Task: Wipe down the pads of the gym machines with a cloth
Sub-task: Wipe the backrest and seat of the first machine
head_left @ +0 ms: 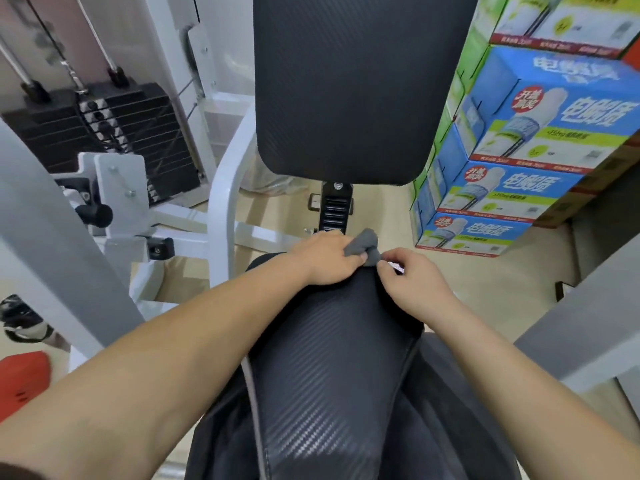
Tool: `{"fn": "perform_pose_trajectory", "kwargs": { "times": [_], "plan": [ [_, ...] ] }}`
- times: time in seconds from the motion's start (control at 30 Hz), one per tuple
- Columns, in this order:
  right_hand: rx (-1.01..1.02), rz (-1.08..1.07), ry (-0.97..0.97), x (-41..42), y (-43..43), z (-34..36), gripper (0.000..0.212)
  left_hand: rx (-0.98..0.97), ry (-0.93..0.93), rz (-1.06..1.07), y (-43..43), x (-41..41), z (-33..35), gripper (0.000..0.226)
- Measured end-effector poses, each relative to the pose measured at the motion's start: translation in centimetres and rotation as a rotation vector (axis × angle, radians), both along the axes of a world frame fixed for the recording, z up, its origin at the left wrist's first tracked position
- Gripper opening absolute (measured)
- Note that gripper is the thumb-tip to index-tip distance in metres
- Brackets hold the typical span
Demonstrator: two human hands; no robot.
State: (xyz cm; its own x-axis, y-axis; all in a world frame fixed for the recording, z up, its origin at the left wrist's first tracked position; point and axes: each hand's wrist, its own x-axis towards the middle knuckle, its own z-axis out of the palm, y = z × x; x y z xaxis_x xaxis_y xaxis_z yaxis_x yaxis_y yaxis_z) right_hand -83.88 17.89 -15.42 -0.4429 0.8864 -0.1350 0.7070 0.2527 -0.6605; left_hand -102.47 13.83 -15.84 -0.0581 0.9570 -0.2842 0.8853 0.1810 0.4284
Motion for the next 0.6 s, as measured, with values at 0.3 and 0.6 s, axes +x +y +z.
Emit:
{"fn": "perform_pose_trajectory", "kwargs": {
  "times": [0.3, 0.6],
  "plan": [
    [0.099, 0.251, -0.178, -3.9, -1.1, 1.6, 0.030, 0.119, 0.015, 0.312, -6.5, -3.8, -0.1, 0.024],
    [0.160, 0.306, -0.411, -4.4, 0.0, 1.2, 0.039, -0.129, -0.092, 0.345, -4.6, -6.6, -0.3, 0.034]
  ]
}}
